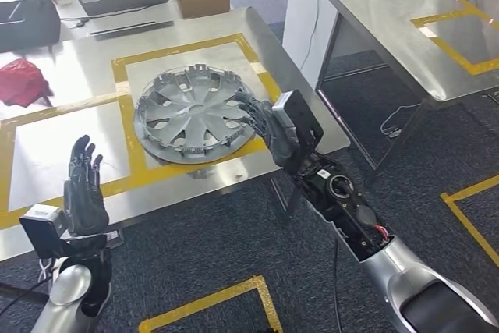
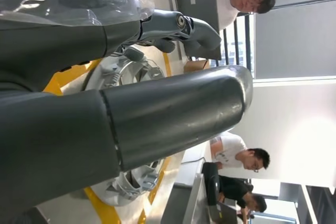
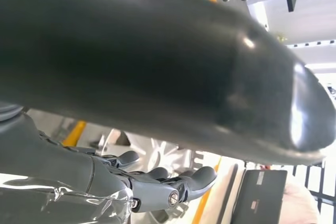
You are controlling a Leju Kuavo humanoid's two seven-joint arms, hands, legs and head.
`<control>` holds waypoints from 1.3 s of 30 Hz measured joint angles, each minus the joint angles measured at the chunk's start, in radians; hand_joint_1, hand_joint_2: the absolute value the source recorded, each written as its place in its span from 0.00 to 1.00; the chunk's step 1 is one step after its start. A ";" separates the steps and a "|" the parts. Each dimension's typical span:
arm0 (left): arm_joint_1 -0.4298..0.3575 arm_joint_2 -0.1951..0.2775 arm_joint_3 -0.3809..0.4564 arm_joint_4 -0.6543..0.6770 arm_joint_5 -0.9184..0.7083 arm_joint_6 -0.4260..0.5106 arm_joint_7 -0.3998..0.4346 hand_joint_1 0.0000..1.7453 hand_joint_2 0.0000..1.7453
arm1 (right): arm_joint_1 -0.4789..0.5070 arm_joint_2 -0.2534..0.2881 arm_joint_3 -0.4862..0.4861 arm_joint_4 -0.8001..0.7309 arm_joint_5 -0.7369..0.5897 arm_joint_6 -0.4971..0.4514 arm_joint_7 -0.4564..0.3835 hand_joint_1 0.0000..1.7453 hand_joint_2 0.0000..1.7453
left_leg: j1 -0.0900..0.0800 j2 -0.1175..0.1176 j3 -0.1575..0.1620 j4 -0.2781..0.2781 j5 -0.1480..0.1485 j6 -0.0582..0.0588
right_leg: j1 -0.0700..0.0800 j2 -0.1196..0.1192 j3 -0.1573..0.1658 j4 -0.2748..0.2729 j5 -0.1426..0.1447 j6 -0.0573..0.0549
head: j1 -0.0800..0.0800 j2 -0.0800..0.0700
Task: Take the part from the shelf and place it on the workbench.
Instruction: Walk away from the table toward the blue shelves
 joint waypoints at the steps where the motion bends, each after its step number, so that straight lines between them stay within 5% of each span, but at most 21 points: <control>1: 0.000 0.000 0.000 0.000 0.000 0.000 0.000 0.00 0.00 | 0.001 0.000 0.000 0.000 0.000 0.000 0.000 0.00 0.00 | -0.002 0.001 -0.009 0.000 0.007 0.002 | 0.000 0.000 -0.018 0.071 -0.038 0.001 | 0.006 0.000; 3: 0.001 0.000 0.000 0.001 0.000 0.000 0.000 0.00 0.00 | 0.005 0.000 0.000 0.000 0.000 0.000 0.000 0.00 0.00 | -0.007 0.001 -0.027 0.001 0.020 0.002 | 0.002 0.000 -0.011 0.124 -0.056 -0.002 | 0.016 0.000; 4: 0.002 0.000 0.000 0.001 0.000 0.000 0.000 0.00 0.00 | 0.006 0.000 0.000 0.000 0.000 0.000 0.000 0.00 0.00 | -0.009 0.000 -0.034 0.001 0.027 0.002 | 0.003 0.000 0.022 0.090 -0.037 -0.006 | 0.021 0.000; 7: 0.002 -0.001 0.000 0.001 0.000 0.000 0.000 0.00 0.00 | 0.003 0.000 -0.001 0.000 0.000 0.000 0.000 0.00 0.00 | -0.013 -0.001 -0.046 0.001 0.044 -0.007 | 0.016 0.001 0.165 -0.128 0.020 -0.032 | 0.034 0.000; 9: 0.001 -0.002 0.000 0.001 0.000 -0.001 -0.001 0.00 0.00 | 0.000 0.000 -0.001 -0.001 0.000 0.000 0.000 0.00 0.00 | -0.011 0.000 -0.050 -0.002 0.057 -0.018 | 0.025 0.002 0.198 -0.192 0.027 -0.043 | 0.037 0.000; 12: 0.000 -0.003 0.000 0.001 0.001 -0.005 -0.002 0.00 0.00 | -0.002 0.000 -0.001 -0.002 0.000 0.000 0.001 0.00 0.00 | -0.007 -0.001 -0.058 0.003 0.054 -0.035 | 0.022 -0.002 0.189 -0.208 0.055 -0.056 | 0.044 0.000; 14: 0.000 -0.003 0.000 0.001 0.002 -0.006 -0.003 0.00 0.00 | -0.004 0.000 -0.001 -0.003 0.000 0.000 0.001 0.00 0.00 | -0.006 -0.002 -0.090 0.081 -0.018 -0.045 | 0.013 -0.008 0.172 -0.218 0.079 -0.068 | 0.033 0.000; 16: 0.001 -0.002 0.000 0.001 0.004 -0.006 -0.004 0.00 0.00 | -0.004 0.000 0.000 -0.003 0.000 0.001 0.002 0.00 0.00 | -0.001 -0.003 -0.138 0.223 -0.109 -0.056 | 0.013 -0.009 0.145 -0.218 0.099 -0.072 | 0.017 0.000; 18: 0.004 -0.001 0.000 0.001 0.005 -0.006 -0.004 0.00 0.00 | -0.002 0.000 0.001 -0.003 0.000 0.001 0.004 0.00 0.00 | 0.005 -0.002 -0.151 0.308 -0.126 -0.065 | 0.011 -0.009 0.117 -0.217 0.118 -0.069 | 0.008 0.000; 19: 0.004 -0.001 0.000 0.001 0.005 -0.006 -0.004 0.00 0.00 | -0.001 0.000 0.001 -0.003 0.000 0.001 0.004 0.00 0.00 | 0.007 -0.002 -0.130 0.296 -0.104 -0.069 | 0.010 -0.009 0.104 -0.215 0.127 -0.065 | 0.006 0.000; 21: 0.004 -0.001 0.000 0.001 0.006 -0.006 -0.004 0.00 0.00 | 0.000 0.000 0.001 -0.004 0.000 0.001 0.005 0.00 0.00 | 0.012 -0.002 -0.038 0.175 -0.055 -0.074 | 0.006 -0.009 0.082 -0.206 0.139 -0.056 | 0.003 0.000; 23: 0.002 -0.001 0.000 0.001 0.007 -0.007 -0.004 0.00 0.00 | -0.001 0.000 0.000 -0.006 0.000 0.001 0.006 0.00 0.00 | 0.012 -0.004 0.047 0.041 -0.049 -0.070 | 0.006 -0.008 0.063 -0.193 0.148 -0.044 | 0.003 0.000; 26: 0.003 -0.001 0.000 0.001 0.007 -0.007 -0.004 0.00 0.00 | -0.001 0.000 -0.001 -0.008 0.000 0.001 0.007 0.00 0.00 | 0.008 -0.005 0.062 -0.005 -0.052 -0.048 | 0.006 -0.006 0.051 -0.189 0.165 -0.023 | 0.023 0.000; 28: 0.003 -0.001 0.000 0.001 0.007 -0.007 -0.004 0.00 0.00 | 0.001 -0.001 -0.001 -0.008 0.000 0.001 0.008 0.00 0.00 | 0.008 -0.001 0.052 -0.008 -0.039 -0.027 | 0.002 -0.006 0.036 -0.158 0.133 -0.014 | 0.033 0.000; 31: 0.004 -0.001 0.000 0.001 0.007 -0.007 -0.004 0.00 0.00 | 0.002 -0.001 -0.002 -0.007 0.000 0.001 0.009 0.00 0.00 | 0.005 0.003 0.028 -0.009 -0.017 -0.009 | 0.001 -0.005 -0.025 0.037 -0.002 -0.006 | 0.055 0.000; 33: 0.006 -0.001 0.000 0.001 0.007 -0.008 -0.004 0.00 0.00 | 0.004 -0.001 -0.001 -0.007 0.000 0.001 0.009 0.00 0.00 | 0.000 0.003 0.010 -0.008 -0.003 -0.007 | 0.002 -0.005 -0.037 0.130 -0.038 -0.006 | 0.068 0.000; 35: 0.007 -0.001 0.000 0.001 0.007 -0.008 -0.004 0.00 0.00 | 0.005 -0.001 -0.001 -0.007 0.000 0.001 0.009 0.00 0.00 | -0.004 0.001 -0.003 -0.008 0.009 -0.009 | 0.005 -0.005 0.027 0.063 0.002 -0.016 | 0.084 0.000; 37: 0.007 -0.001 0.000 0.001 0.007 -0.008 -0.004 0.00 0.00 | 0.004 -0.001 -0.001 -0.008 0.000 0.001 0.009 0.00 0.00 | -0.007 0.000 -0.010 -0.008 0.018 -0.014 | 0.013 -0.002 0.130 -0.095 0.041 -0.036 | 0.095 0.000; 39: 0.006 -0.002 0.000 0.001 0.007 -0.008 -0.004 0.00 0.00 | 0.001 -0.001 -0.002 -0.008 0.000 0.001 0.009 0.00 0.00 | -0.004 0.001 -0.015 -0.009 0.029 -0.025 | 0.022 0.000 0.181 -0.186 0.049 -0.048 | 0.092 0.000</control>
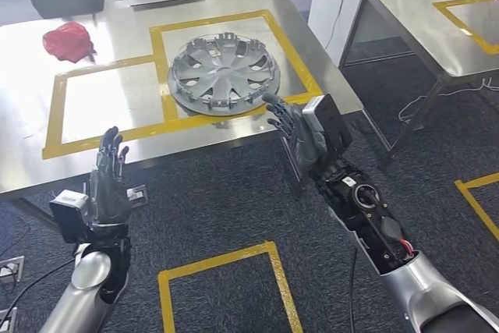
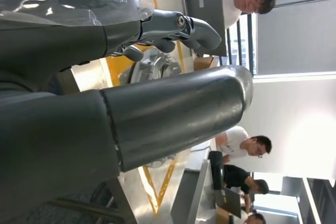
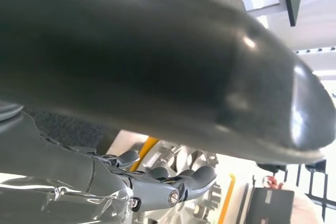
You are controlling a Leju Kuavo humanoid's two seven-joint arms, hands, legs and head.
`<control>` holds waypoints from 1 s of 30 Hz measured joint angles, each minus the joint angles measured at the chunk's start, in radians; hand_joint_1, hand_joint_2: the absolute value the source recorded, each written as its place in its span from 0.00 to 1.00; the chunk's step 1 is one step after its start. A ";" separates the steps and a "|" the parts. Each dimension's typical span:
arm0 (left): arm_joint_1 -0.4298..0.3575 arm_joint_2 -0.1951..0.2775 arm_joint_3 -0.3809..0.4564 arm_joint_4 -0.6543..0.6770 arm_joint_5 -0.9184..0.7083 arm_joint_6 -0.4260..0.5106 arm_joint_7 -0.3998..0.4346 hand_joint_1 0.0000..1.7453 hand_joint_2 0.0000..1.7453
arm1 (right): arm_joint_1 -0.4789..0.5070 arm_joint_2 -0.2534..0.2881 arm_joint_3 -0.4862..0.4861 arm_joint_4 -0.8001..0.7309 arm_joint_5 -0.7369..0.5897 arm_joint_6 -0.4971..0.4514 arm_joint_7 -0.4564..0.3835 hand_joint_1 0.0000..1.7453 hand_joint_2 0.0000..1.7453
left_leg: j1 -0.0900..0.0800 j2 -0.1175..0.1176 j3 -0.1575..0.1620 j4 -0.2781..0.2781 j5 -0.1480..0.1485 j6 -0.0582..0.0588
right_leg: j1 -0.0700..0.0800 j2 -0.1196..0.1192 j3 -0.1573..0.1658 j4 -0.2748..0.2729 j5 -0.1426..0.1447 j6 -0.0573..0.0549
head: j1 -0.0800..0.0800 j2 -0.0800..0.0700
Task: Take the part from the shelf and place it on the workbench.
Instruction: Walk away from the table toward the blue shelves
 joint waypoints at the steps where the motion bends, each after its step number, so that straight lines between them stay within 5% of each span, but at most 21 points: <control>1: 0.000 -0.001 0.000 0.000 0.000 0.000 0.000 0.00 0.00 | 0.000 0.000 0.000 0.000 0.000 0.000 0.000 0.00 0.00 | 0.002 0.001 -0.002 -0.002 0.007 -0.007 | 0.004 0.001 0.003 -0.009 0.002 -0.002 | -0.002 0.000; 4: 0.000 -0.001 0.000 0.000 0.000 0.000 0.000 0.00 0.00 | -0.003 0.000 0.000 -0.001 0.000 0.000 0.000 0.00 0.00 | 0.005 -0.001 -0.016 0.013 -0.010 -0.025 | -0.001 -0.005 -0.006 -0.030 0.032 -0.015 | 0.004 0.000; 8: 0.001 0.001 0.000 0.000 0.000 0.000 0.000 0.00 0.00 | -0.002 0.000 0.002 -0.001 0.000 0.000 0.000 0.00 0.00 | 0.010 -0.002 -0.109 0.254 -0.162 -0.043 | -0.006 -0.010 -0.052 -0.036 0.071 -0.026 | -0.021 0.000; 10: 0.002 0.001 0.000 0.000 0.000 0.000 0.000 0.00 0.00 | 0.000 0.000 0.003 -0.001 0.000 0.000 0.000 0.00 0.00 | 0.012 -0.002 -0.109 0.299 -0.159 -0.050 | -0.007 -0.011 -0.077 -0.031 0.086 -0.023 | -0.031 0.000; 12: 0.001 0.002 0.000 0.000 0.000 0.000 0.000 0.00 0.00 | 0.000 0.000 0.003 -0.001 0.000 0.000 0.000 0.00 0.00 | 0.016 -0.001 -0.029 0.186 -0.104 -0.055 | -0.010 -0.011 -0.100 -0.017 0.095 -0.015 | -0.043 0.000; 14: -0.001 0.002 0.000 0.000 0.000 0.000 0.000 0.00 0.00 | -0.001 0.000 0.002 -0.002 0.000 0.000 0.000 0.00 0.00 | 0.014 -0.004 0.049 0.059 -0.076 -0.048 | -0.010 -0.010 -0.121 0.000 0.102 -0.005 | -0.055 0.000; 18: -0.002 0.003 0.000 0.000 0.001 0.001 0.002 0.00 0.00 | 0.000 0.000 0.001 -0.003 0.000 0.000 0.002 0.00 0.00 | 0.009 -0.009 0.054 0.024 -0.066 -0.009 | -0.012 -0.006 -0.138 0.011 0.115 0.021 | -0.064 0.000; 19: -0.002 0.003 0.000 0.000 0.001 0.002 0.004 0.00 0.00 | 0.000 0.000 0.001 -0.003 0.000 0.000 0.003 0.00 0.00 | 0.009 -0.007 0.048 0.023 -0.059 0.001 | -0.014 -0.005 -0.146 0.026 0.097 0.027 | -0.064 0.000; 21: -0.003 0.002 0.000 0.000 0.002 0.002 0.006 0.00 0.00 | 0.001 0.000 0.000 -0.003 0.000 -0.001 0.004 0.00 0.00 | 0.010 -0.004 0.031 0.021 -0.042 0.019 | -0.017 -0.005 -0.177 0.115 0.014 0.035 | -0.059 0.000; 23: -0.003 0.002 0.000 0.000 0.003 0.004 0.008 0.00 0.00 | 0.004 0.000 0.001 -0.003 0.000 -0.001 0.004 0.00 0.00 | 0.008 -0.003 0.008 0.021 -0.024 0.024 | -0.018 -0.005 -0.212 0.255 -0.075 0.040 | -0.053 0.000; 24: -0.002 0.002 0.000 0.000 0.003 0.005 0.009 0.00 0.00 | 0.007 0.000 0.001 -0.003 0.000 -0.001 0.005 0.00 0.00 | 0.007 -0.002 -0.004 0.022 -0.016 0.024 | -0.018 -0.005 -0.216 0.303 -0.092 0.041 | -0.052 0.000; 26: 0.001 0.003 0.000 0.000 0.004 0.010 0.012 0.00 0.00 | 0.011 0.000 0.002 -0.003 -0.001 -0.001 0.007 0.00 0.00 | 0.006 -0.004 -0.024 0.023 0.000 0.021 | -0.018 -0.005 -0.172 0.290 -0.066 0.037 | -0.049 0.000; 28: 0.004 0.004 0.000 -0.001 0.004 0.020 0.017 0.00 0.00 | 0.011 0.000 0.003 -0.004 -0.003 0.002 0.011 0.00 0.00 | 0.005 -0.005 -0.038 0.023 0.014 0.014 | -0.014 -0.003 -0.070 0.150 -0.025 0.023 | -0.044 0.000; 30: 0.007 0.005 0.000 -0.005 0.003 0.029 0.025 0.00 0.00 | 0.010 0.000 0.004 -0.008 -0.005 0.007 0.015 0.00 0.00 | 0.007 -0.005 -0.044 0.020 0.029 0.003 | -0.005 0.001 0.004 0.027 -0.019 0.010 | -0.043 0.000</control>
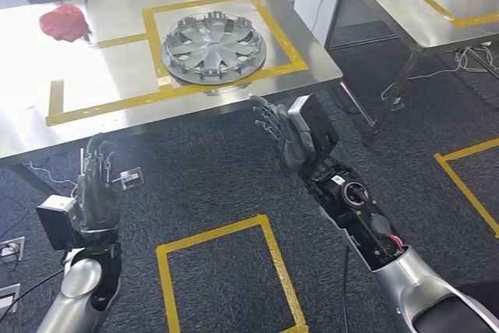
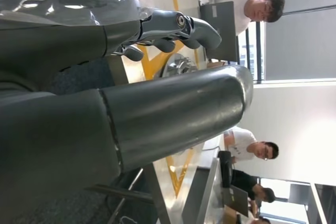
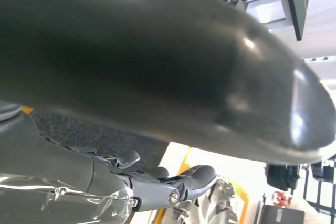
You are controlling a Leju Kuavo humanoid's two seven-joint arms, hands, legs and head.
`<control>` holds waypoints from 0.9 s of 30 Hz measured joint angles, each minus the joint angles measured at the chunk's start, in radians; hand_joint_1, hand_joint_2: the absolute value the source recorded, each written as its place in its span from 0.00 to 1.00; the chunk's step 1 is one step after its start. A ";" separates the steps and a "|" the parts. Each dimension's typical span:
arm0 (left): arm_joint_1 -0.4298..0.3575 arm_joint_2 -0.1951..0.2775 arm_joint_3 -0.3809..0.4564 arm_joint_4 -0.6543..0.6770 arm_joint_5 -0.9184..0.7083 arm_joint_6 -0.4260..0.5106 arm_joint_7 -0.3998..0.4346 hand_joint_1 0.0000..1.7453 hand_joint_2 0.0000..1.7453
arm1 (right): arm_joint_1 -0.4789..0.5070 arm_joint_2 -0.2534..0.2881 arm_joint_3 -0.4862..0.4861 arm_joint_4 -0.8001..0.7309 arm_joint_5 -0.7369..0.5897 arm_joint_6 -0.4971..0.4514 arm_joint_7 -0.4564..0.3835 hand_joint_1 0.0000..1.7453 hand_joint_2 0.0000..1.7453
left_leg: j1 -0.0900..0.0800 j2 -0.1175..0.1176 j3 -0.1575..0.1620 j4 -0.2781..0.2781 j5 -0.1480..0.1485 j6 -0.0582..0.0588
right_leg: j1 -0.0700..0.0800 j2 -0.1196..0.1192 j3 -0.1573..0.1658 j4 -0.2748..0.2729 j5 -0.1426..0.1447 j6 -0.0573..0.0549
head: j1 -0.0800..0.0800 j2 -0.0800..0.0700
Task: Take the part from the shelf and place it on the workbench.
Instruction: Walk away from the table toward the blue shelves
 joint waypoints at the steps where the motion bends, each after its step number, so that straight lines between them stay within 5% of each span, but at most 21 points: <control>1: 0.002 0.000 0.000 -0.002 0.000 0.002 0.003 0.00 0.00 | 0.000 0.000 0.001 -0.002 0.000 0.001 0.002 0.00 0.00 | 0.003 0.001 -0.001 -0.003 0.008 -0.007 | 0.005 0.001 0.011 -0.025 -0.004 -0.005 | 0.002 0.000; 4: 0.009 0.002 0.000 -0.008 0.000 0.001 0.006 0.00 0.00 | 0.000 0.000 0.005 -0.008 0.000 0.000 0.009 0.00 0.00 | 0.006 0.000 -0.008 -0.006 0.011 -0.027 | 0.003 -0.002 0.004 -0.045 0.024 -0.019 | 0.011 0.000; 6: 0.010 0.005 0.000 -0.009 0.002 -0.002 0.007 0.00 0.00 | 0.001 0.000 0.007 -0.011 0.000 -0.004 0.013 0.00 0.00 | 0.005 0.000 -0.038 0.066 -0.062 -0.035 | -0.004 -0.008 -0.014 -0.058 0.050 -0.031 | 0.000 0.000; 8: 0.011 0.007 0.000 -0.010 0.003 -0.004 0.007 0.00 0.00 | 0.004 0.000 0.009 -0.014 0.000 -0.007 0.015 0.00 0.00 | 0.005 0.000 -0.083 0.206 -0.156 -0.043 | -0.003 -0.010 -0.042 -0.057 0.071 -0.037 | -0.016 0.000; 9: 0.011 0.008 0.000 -0.010 0.004 -0.004 0.007 0.00 0.00 | 0.006 0.000 0.011 -0.014 0.000 -0.007 0.017 0.00 0.00 | 0.006 0.000 -0.096 0.264 -0.176 -0.047 | -0.003 -0.011 -0.056 -0.055 0.081 -0.037 | -0.023 0.000; 11: 0.012 0.009 0.000 -0.010 0.004 -0.004 0.007 0.00 0.00 | 0.009 0.000 0.014 -0.015 0.000 -0.009 0.019 0.00 0.00 | 0.007 0.001 -0.073 0.283 -0.151 -0.052 | -0.004 -0.011 -0.085 -0.049 0.098 -0.033 | -0.031 0.000; 13: 0.010 0.010 0.000 -0.010 0.004 -0.004 0.007 0.00 0.00 | 0.010 0.000 0.014 -0.017 -0.001 -0.012 0.021 0.00 0.00 | 0.010 0.001 0.015 0.167 -0.105 -0.053 | -0.006 -0.011 -0.111 -0.037 0.111 -0.025 | -0.037 0.000; 15: 0.006 0.010 0.000 -0.011 0.004 -0.004 0.007 0.00 0.00 | 0.011 0.000 0.014 -0.023 -0.001 -0.015 0.021 0.00 0.00 | 0.007 0.000 0.095 0.041 -0.103 -0.042 | -0.004 -0.011 -0.130 -0.025 0.121 -0.015 | -0.043 0.000; 16: 0.004 0.010 0.000 -0.012 0.004 -0.003 0.008 0.00 0.00 | 0.011 0.000 0.014 -0.025 -0.001 -0.016 0.022 0.00 0.00 | 0.005 -0.001 0.111 0.011 -0.111 -0.035 | -0.002 -0.010 -0.135 -0.022 0.127 -0.009 | -0.043 0.000; 18: 0.003 0.010 0.000 -0.013 0.004 -0.001 0.009 0.00 0.00 | 0.012 0.000 0.015 -0.026 -0.001 -0.016 0.023 0.00 0.00 | 0.002 -0.001 0.108 0.003 -0.104 -0.016 | -0.003 -0.009 -0.140 -0.022 0.140 0.002 | -0.040 0.000; 20: 0.003 0.010 0.000 -0.013 0.005 0.000 0.010 0.00 0.00 | 0.014 0.000 0.015 -0.026 -0.001 -0.016 0.024 0.00 0.00 | 0.002 0.002 0.097 0.000 -0.090 0.003 | -0.007 -0.008 -0.153 0.004 0.111 0.012 | -0.039 0.000; 24: 0.005 0.010 0.000 -0.013 0.005 0.000 0.011 0.00 0.00 | 0.017 0.000 0.016 -0.026 -0.001 -0.016 0.024 0.00 0.00 | 0.002 0.006 0.059 0.000 -0.057 0.018 | -0.010 -0.007 -0.222 0.252 -0.060 0.026 | -0.022 0.000; 26: 0.007 0.010 0.000 -0.013 0.006 -0.001 0.012 0.00 0.00 | 0.019 0.000 0.016 -0.025 -0.001 -0.016 0.024 0.00 0.00 | 0.000 0.005 0.037 0.001 -0.040 0.017 | -0.010 -0.007 -0.199 0.280 -0.057 0.025 | -0.020 0.000; 27: 0.008 0.010 0.000 -0.013 0.006 -0.001 0.013 0.00 0.00 | 0.019 0.000 0.016 -0.025 -0.001 -0.016 0.024 0.00 0.00 | 0.000 0.005 0.028 0.001 -0.032 0.014 | -0.009 -0.007 -0.157 0.233 -0.030 0.022 | -0.018 0.000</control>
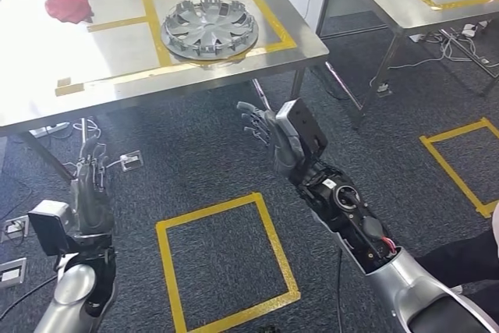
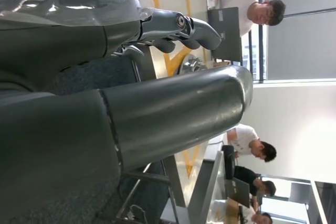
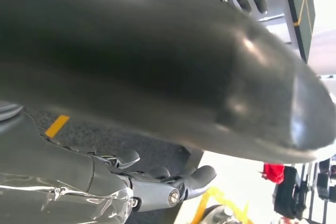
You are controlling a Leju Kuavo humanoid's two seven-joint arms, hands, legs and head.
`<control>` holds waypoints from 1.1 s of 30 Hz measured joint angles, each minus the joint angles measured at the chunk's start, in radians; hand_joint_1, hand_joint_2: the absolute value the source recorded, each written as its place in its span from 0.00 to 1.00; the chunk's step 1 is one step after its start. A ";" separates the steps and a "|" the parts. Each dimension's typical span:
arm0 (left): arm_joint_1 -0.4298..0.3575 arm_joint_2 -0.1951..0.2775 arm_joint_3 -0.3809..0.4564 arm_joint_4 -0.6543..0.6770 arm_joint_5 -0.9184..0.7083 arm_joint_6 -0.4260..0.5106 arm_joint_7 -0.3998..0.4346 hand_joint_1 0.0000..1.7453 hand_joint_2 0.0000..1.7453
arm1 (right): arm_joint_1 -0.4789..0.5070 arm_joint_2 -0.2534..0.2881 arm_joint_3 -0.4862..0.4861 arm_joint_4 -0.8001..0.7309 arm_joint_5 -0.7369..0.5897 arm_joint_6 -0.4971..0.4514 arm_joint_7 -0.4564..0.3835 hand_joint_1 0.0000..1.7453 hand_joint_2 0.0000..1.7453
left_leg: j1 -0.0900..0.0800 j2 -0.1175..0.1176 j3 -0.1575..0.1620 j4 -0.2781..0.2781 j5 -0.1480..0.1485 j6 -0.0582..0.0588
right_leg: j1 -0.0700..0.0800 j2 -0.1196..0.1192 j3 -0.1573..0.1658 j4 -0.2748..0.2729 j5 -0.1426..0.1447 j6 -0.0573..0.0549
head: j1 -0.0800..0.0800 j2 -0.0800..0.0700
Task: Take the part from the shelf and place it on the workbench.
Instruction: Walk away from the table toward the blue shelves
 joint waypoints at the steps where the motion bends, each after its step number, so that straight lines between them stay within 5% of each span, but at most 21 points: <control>1: 0.000 0.000 0.000 0.000 0.000 0.000 0.000 0.00 0.00 | -0.001 0.000 0.000 0.000 0.000 0.000 0.000 0.00 0.00 | 0.000 -0.001 -0.007 0.000 0.007 -0.003 | 0.001 0.001 0.052 -0.073 0.023 -0.005 | 0.002 0.000; 3: 0.000 0.000 0.000 -0.002 0.000 0.000 0.001 0.00 0.00 | -0.004 0.000 -0.001 -0.001 0.000 0.000 -0.001 0.00 0.00 | 0.000 -0.001 -0.017 -0.001 0.020 -0.014 | 0.007 0.004 0.140 -0.210 0.037 -0.016 | 0.005 0.000; 4: -0.001 0.000 0.000 -0.002 0.000 0.000 0.001 0.00 0.00 | -0.006 0.000 -0.001 -0.001 0.000 0.000 -0.001 0.00 0.00 | 0.001 -0.001 -0.019 -0.002 0.026 -0.020 | 0.011 0.005 0.158 -0.246 0.032 -0.021 | 0.006 0.000; 7: -0.001 0.000 0.000 -0.003 0.000 0.000 0.001 0.00 0.00 | -0.007 0.000 -0.001 -0.003 0.000 0.000 -0.002 0.00 0.00 | 0.003 0.000 -0.024 -0.005 0.036 -0.040 | 0.013 0.005 0.156 -0.269 0.045 -0.038 | 0.006 0.000; 9: -0.001 0.002 0.000 -0.003 0.000 0.000 0.001 0.00 0.00 | -0.008 0.000 -0.001 -0.004 0.000 0.000 -0.002 0.00 0.00 | 0.002 0.000 -0.049 0.047 -0.012 -0.048 | 0.007 0.002 0.146 -0.278 0.064 -0.054 | -0.005 0.000; 12: 0.001 0.003 0.000 -0.003 0.000 0.000 0.002 0.00 0.00 | -0.004 0.000 0.000 -0.005 0.000 0.001 -0.001 0.00 0.00 | 0.002 -0.001 -0.125 0.246 -0.129 -0.054 | 0.007 0.001 0.117 -0.278 0.086 -0.063 | -0.024 0.000; 14: 0.003 0.004 0.000 -0.003 0.000 0.000 0.002 0.00 0.00 | 0.000 0.000 0.000 -0.005 0.000 0.001 -0.001 0.00 0.00 | 0.002 -0.001 -0.124 0.288 -0.132 -0.055 | 0.008 0.001 0.100 -0.278 0.098 -0.061 | -0.033 0.000; 17: 0.000 0.005 0.000 -0.003 0.001 0.000 0.001 0.00 0.00 | 0.002 0.000 0.000 -0.005 0.000 -0.001 -0.001 0.00 0.00 | 0.000 -0.001 0.008 0.094 -0.063 -0.044 | 0.010 0.002 0.087 -0.275 0.108 -0.055 | -0.048 0.000; 19: -0.003 0.005 0.000 -0.003 0.002 0.000 -0.001 0.00 0.00 | 0.002 0.000 0.000 -0.006 0.000 -0.004 0.000 0.00 0.00 | -0.005 0.000 0.068 -0.006 -0.046 -0.033 | 0.013 0.001 0.083 -0.272 0.112 -0.047 | -0.051 0.000; 23: -0.005 0.005 0.000 -0.003 0.004 0.000 -0.003 0.00 0.00 | 0.003 0.000 -0.001 -0.008 0.000 -0.006 0.000 0.00 0.00 | -0.001 0.000 0.067 -0.026 -0.037 -0.012 | 0.013 0.002 0.072 -0.253 0.104 -0.024 | -0.046 0.000; 27: -0.004 0.004 0.000 -0.003 0.005 -0.001 -0.005 0.00 0.00 | 0.007 -0.002 -0.001 -0.009 0.000 -0.010 -0.001 0.00 0.00 | 0.003 0.004 0.059 -0.030 -0.026 0.002 | 0.005 0.003 -0.027 -0.010 -0.028 -0.006 | -0.025 0.000; 29: -0.002 0.004 0.000 -0.003 0.005 0.000 -0.006 0.00 0.00 | 0.011 -0.002 0.000 -0.009 0.000 -0.011 -0.001 0.00 0.00 | 0.004 0.004 0.055 -0.029 -0.023 0.001 | -0.001 0.003 -0.042 0.042 -0.035 0.000 | -0.019 0.000; 33: 0.000 0.004 0.000 -0.003 0.007 0.002 -0.008 0.00 0.00 | 0.011 -0.002 0.000 -0.008 0.000 -0.014 -0.002 0.00 0.00 | 0.005 0.001 0.053 -0.022 -0.023 -0.012 | -0.007 0.004 0.089 -0.208 0.080 0.000 | -0.006 0.000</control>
